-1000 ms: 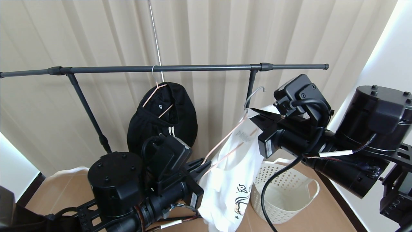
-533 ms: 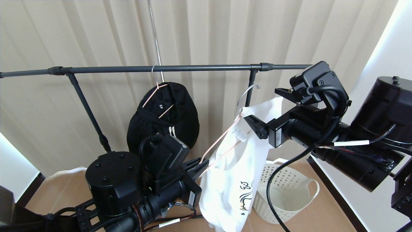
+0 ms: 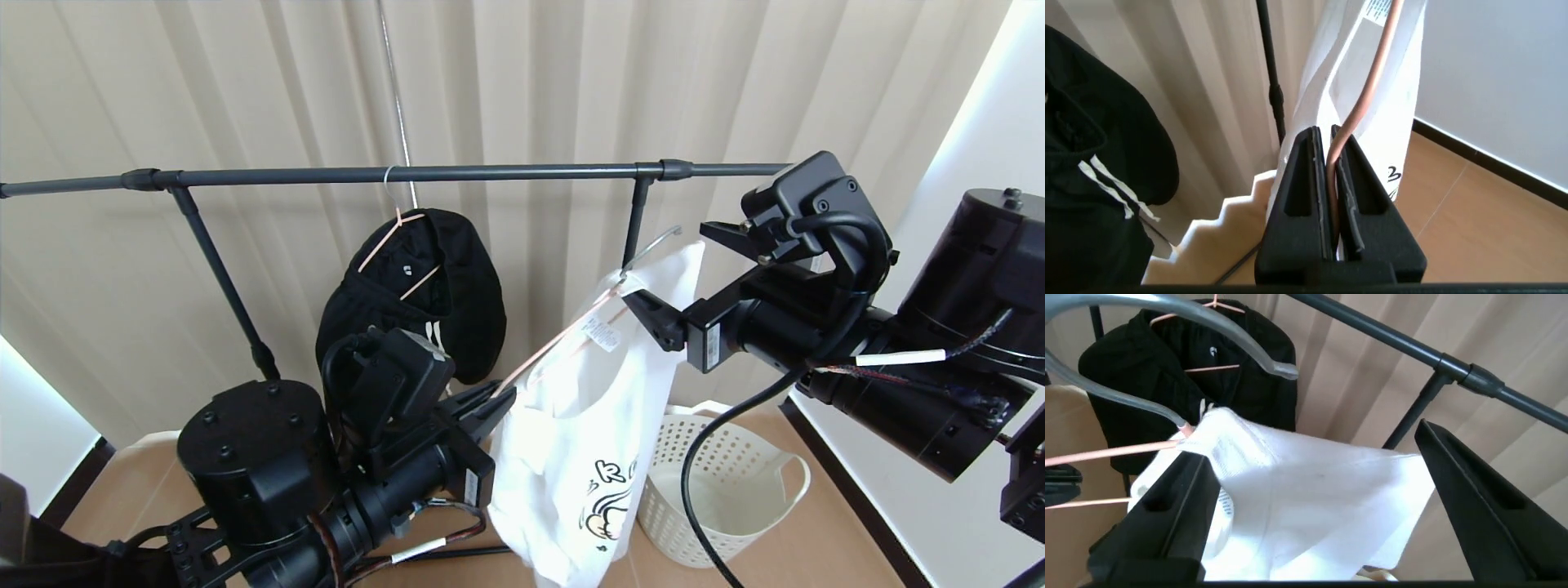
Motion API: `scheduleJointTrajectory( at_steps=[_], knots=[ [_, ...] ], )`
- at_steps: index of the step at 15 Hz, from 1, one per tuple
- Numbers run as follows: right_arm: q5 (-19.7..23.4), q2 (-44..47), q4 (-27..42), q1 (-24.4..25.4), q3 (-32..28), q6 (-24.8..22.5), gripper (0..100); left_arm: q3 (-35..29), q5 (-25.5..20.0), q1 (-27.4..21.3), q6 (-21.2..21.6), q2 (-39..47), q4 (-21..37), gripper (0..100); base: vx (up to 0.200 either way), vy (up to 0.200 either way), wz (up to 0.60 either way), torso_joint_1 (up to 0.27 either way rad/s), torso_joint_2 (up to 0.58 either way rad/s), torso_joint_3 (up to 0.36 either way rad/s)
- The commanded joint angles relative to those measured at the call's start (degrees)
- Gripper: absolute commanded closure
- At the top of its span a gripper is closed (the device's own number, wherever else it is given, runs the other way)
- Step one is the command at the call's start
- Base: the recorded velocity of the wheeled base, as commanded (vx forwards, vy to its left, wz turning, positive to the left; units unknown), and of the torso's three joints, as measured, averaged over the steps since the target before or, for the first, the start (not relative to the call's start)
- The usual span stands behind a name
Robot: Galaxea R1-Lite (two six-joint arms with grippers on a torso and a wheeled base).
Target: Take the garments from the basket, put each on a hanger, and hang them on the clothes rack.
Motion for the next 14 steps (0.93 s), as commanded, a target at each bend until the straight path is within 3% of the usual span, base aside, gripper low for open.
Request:
scheduleJointTrajectory(
  at_steps=[1, 8, 14],
  knots=[
    [-0.4, 0.5, -0.4, -0.6, -0.5, 0.0, 0, 0.5, 0.0, 0.1, 0.0, -0.4, 0.2, 100, 0.000, 0.000, 0.00, 0.000, 0.00, 0.000],
    [-1.2, 2.7, -1.1, -1.4, -2.1, 0.3, 0, 0.8, -0.2, -0.2, 0.0, -0.4, 0.1, 100, 0.000, 0.000, 0.00, 0.000, 0.00, 0.000],
    [-0.6, 1.1, -0.4, -0.8, 1.0, 0.1, 0, 0.4, -0.5, 0.9, -0.1, -0.3, -1.6, 100, 0.000, 0.000, 0.00, 0.000, 0.00, 0.000]
  ],
)
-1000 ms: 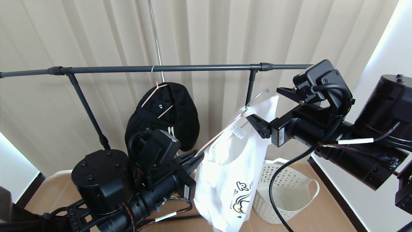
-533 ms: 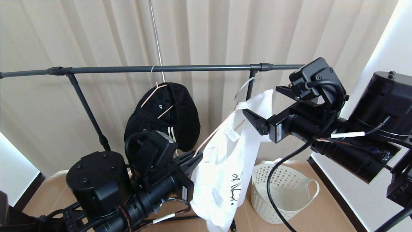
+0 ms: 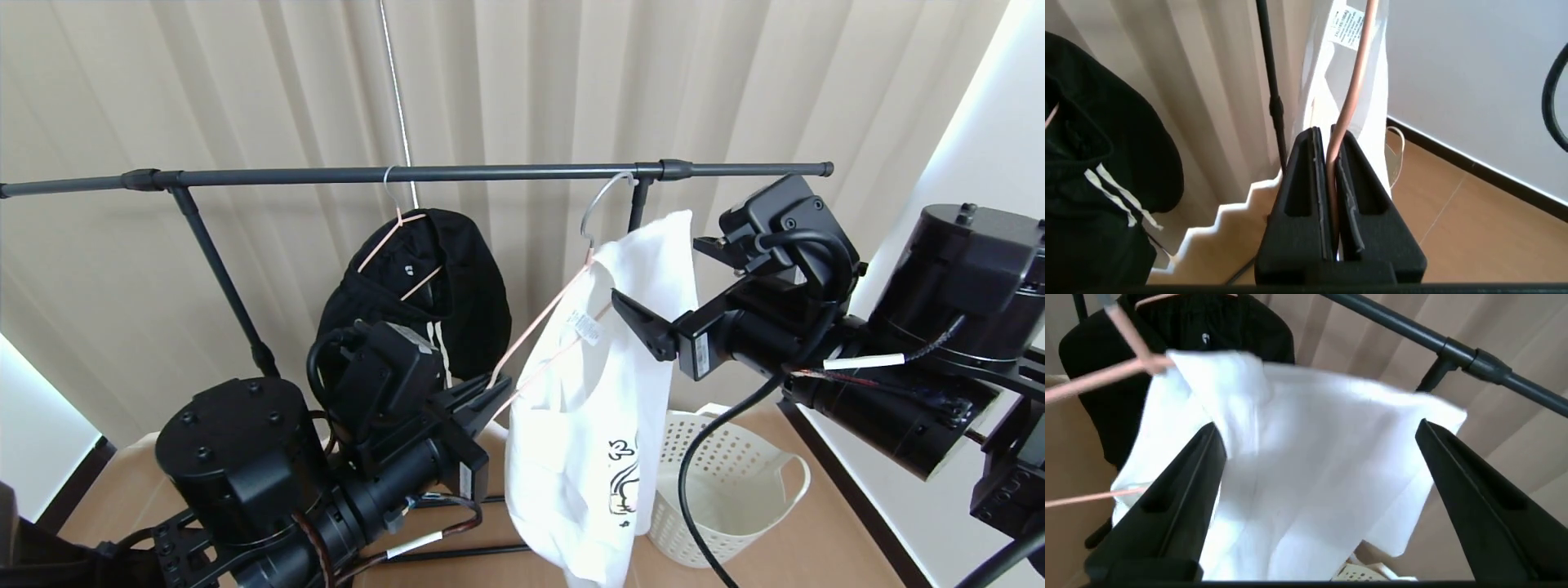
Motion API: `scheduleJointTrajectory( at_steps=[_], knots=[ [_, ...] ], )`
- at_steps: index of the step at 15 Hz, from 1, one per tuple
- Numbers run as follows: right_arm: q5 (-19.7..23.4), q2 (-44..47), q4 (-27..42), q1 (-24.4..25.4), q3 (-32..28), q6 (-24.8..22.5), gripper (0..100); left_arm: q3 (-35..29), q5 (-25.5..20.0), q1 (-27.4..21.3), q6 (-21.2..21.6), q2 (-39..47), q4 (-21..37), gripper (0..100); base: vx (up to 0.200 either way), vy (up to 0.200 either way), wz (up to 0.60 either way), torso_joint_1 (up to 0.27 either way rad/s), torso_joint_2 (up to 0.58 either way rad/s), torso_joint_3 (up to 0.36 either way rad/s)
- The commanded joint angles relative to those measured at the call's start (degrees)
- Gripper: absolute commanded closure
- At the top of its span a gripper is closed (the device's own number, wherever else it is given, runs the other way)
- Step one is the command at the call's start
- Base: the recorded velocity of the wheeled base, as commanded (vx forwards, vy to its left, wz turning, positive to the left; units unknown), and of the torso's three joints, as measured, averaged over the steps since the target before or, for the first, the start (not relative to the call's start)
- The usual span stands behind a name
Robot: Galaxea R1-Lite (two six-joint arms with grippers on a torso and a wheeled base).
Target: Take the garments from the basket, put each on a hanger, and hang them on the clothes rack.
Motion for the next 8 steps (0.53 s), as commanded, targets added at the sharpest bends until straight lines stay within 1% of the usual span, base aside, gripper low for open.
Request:
scheduleJointTrajectory(
  at_steps=[1, 2, 4, 5, 7, 8],
  knots=[
    [0.1, -1.0, 0.1, 0.9, 1.0, 0.0, 0, 0.1, 0.0, 0.5, 0.1, -0.1, 0.1, 100, 0.000, 0.000, 0.00, 0.000, 0.00, 0.000],
    [0.9, -1.4, 0.2, 1.0, 1.4, 0.0, 0, 0.1, -0.1, 0.6, 0.0, -0.3, 0.0, 100, 0.000, 0.000, 0.00, 0.000, 0.00, 0.000],
    [4.3, -2.6, 0.6, 1.1, 3.3, -0.1, 0, 0.5, -0.4, 1.8, -0.4, -0.6, 0.0, 100, 0.000, 0.000, 0.00, 0.000, 0.00, 0.000],
    [6.1, -3.9, 1.6, 1.1, 3.7, -0.1, 0, 1.1, -1.5, 2.3, -1.3, -0.6, 0.0, 100, 0.000, 0.000, 0.00, 0.000, 0.00, 0.000],
    [11.1, -7.1, 5.6, 0.5, 3.9, -0.1, 0, 2.7, -6.8, 4.7, -1.3, -1.3, 0.0, 100, 0.000, 0.000, 0.00, 0.000, 0.00, 0.000],
    [13.4, -8.2, 7.2, -0.6, 3.7, -0.1, 0, 3.2, -7.8, 5.6, -1.4, -1.6, 0.0, 100, 0.000, 0.000, 0.00, 0.000, 0.00, 0.000]
  ],
)
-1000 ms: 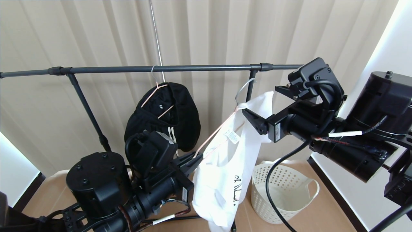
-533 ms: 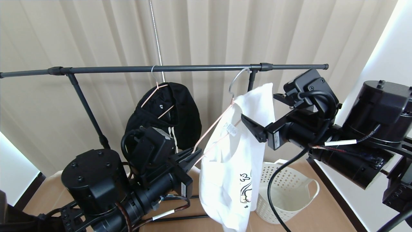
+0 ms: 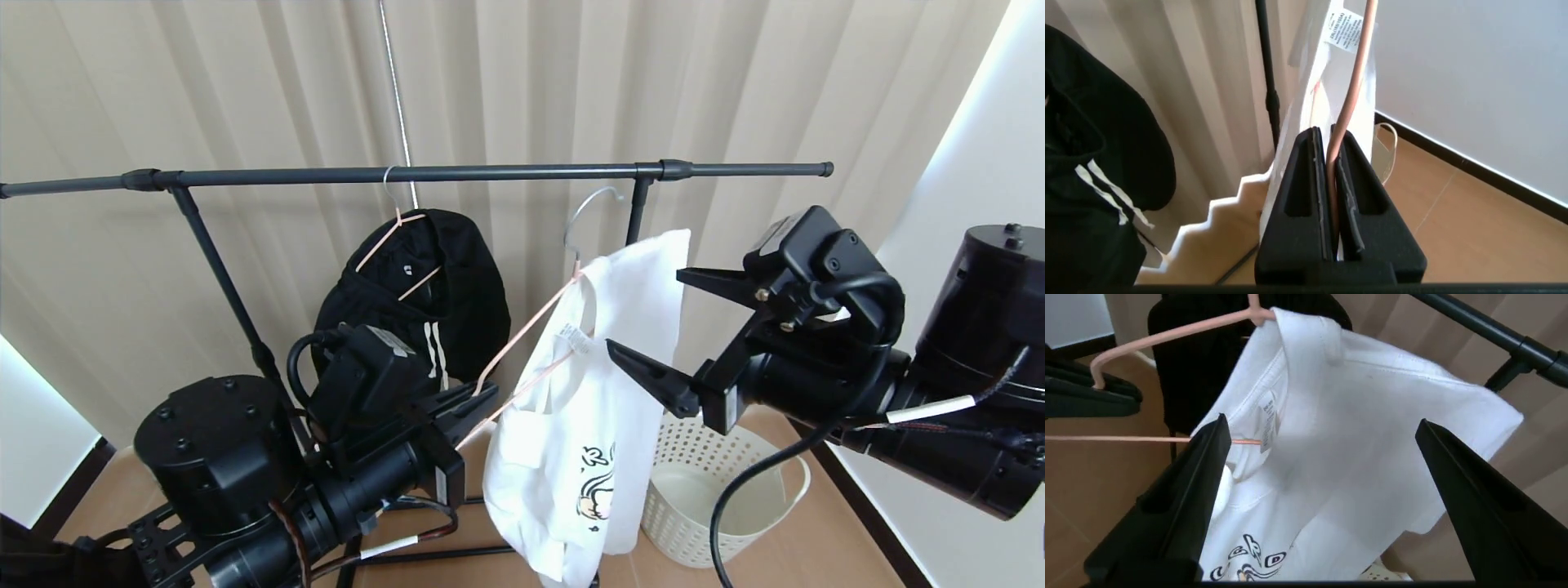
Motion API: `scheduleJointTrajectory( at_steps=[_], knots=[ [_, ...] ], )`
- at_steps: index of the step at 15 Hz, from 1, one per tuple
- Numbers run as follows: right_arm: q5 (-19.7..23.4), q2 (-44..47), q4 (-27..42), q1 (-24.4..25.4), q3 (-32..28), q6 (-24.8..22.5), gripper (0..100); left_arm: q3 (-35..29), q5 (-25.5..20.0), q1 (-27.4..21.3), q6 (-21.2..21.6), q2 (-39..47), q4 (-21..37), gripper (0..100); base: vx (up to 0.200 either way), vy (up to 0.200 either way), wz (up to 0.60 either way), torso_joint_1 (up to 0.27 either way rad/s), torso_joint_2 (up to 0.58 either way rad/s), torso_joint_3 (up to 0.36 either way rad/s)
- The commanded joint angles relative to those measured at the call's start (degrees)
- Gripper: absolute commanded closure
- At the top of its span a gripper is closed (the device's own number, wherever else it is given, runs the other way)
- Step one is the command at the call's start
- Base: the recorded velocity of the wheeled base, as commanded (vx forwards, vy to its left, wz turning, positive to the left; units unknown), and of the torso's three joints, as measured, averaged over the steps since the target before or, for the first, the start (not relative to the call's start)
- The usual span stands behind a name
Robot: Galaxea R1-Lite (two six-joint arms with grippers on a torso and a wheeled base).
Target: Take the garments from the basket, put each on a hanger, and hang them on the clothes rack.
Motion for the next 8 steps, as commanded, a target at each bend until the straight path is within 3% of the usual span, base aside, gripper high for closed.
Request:
scheduleJointTrajectory(
  at_steps=[1, 3, 5, 8],
  knots=[
    [5.6, -4.6, 5.6, -4.0, -1.0, 0.0, 0, 1.7, -2.7, 3.1, 0.0, -0.9, 0.0, 100, 0.000, 0.000, 0.00, 0.000, 0.00, 0.000],
    [11.7, -7.4, 15.4, -7.0, -5.0, -2.6, 0, 4.4, -7.0, 5.3, -0.1, -1.0, -3.9, 100, 0.000, 0.000, 0.00, 0.000, 0.00, 0.000],
    [20.8, -8.3, 26.9, -10.8, -9.7, -7.2, 0, 8.4, -12.7, 8.3, 0.0, -0.5, -9.9, 100, 0.000, 0.000, 0.00, 0.000, 0.00, 0.000],
    [27.4, -7.2, 38.4, -14.3, -16.7, -12.5, 0, 13.2, -16.5, 10.4, 0.1, 3.3, -12.4, 100, 0.000, 0.000, 0.00, 0.000, 0.00, 0.000]
  ],
)
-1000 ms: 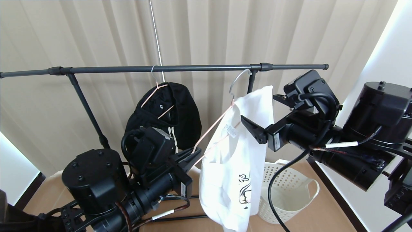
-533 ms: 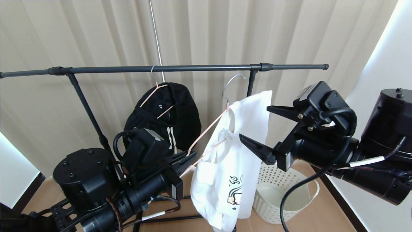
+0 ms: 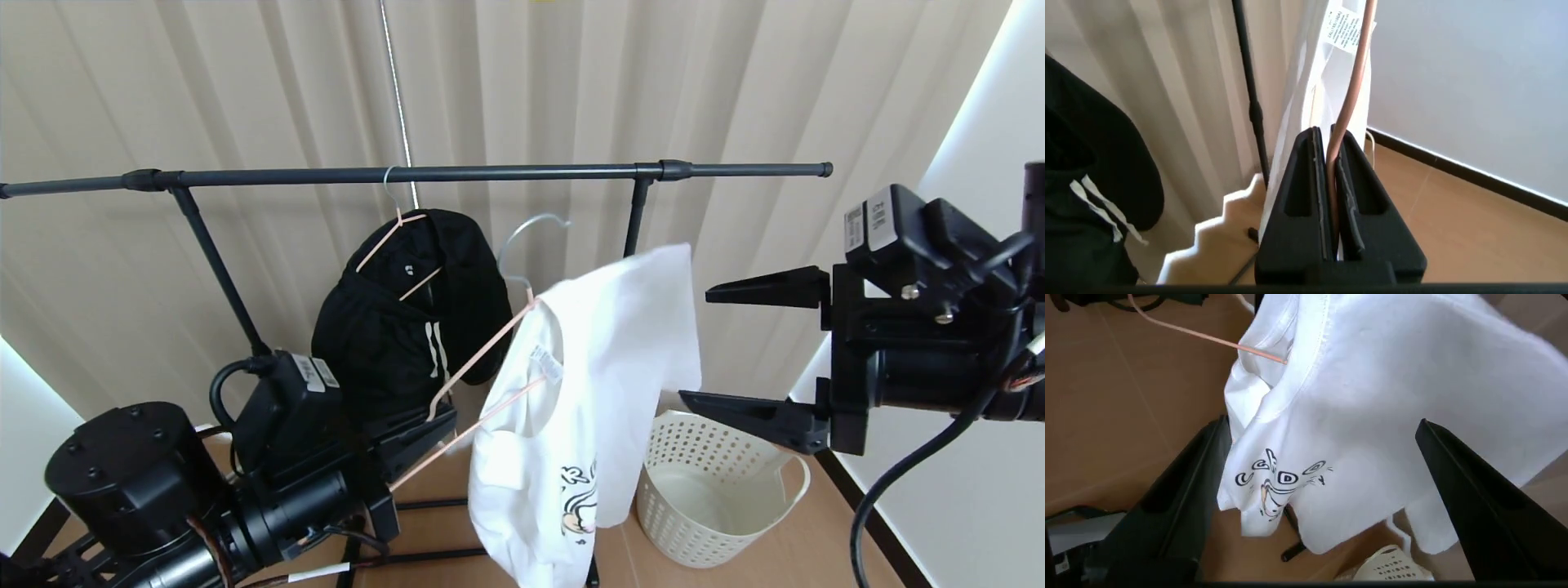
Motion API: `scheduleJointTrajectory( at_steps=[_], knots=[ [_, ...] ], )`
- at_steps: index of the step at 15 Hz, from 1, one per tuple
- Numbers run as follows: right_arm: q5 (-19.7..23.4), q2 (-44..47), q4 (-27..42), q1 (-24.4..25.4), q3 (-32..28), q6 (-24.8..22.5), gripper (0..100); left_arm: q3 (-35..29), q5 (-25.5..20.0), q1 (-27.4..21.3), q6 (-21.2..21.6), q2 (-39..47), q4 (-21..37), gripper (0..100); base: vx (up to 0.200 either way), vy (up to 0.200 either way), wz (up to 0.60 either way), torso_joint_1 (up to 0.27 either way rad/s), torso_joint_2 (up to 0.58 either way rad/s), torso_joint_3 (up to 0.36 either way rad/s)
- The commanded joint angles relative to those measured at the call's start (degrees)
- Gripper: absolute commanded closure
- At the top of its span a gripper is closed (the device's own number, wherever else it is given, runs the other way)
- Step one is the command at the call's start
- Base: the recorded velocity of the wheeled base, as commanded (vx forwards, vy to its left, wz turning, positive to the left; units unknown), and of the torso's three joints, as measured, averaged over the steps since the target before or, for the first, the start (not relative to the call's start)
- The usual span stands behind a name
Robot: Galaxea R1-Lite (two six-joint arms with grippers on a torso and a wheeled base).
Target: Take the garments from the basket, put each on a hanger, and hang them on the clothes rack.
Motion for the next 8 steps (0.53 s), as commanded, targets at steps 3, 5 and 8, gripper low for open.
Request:
scheduleJointTrajectory(
  at_steps=[3, 5, 8],
  knots=[
    [10.3, 2.4, 13.6, -7.7, -11.3, -8.7, 0, 4.3, -1.6, 0.8, 1.5, 6.4, -0.2, 100, 0.000, 0.000, 0.00, 0.000, 0.00, 0.000],
    [15.0, 6.4, 23.4, -10.9, -17.9, -15.9, 0, 5.5, -1.6, 0.2, 1.7, 6.4, -0.2, 100, 0.000, 0.000, 0.00, 0.000, 0.00, 0.000],
    [17.7, 12.2, 35.7, -12.4, -26.2, -23.0, 0, 5.9, -2.3, 0.2, 1.7, 5.9, -0.2, 100, 0.000, 0.000, 0.00, 0.000, 0.00, 0.000]
  ],
)
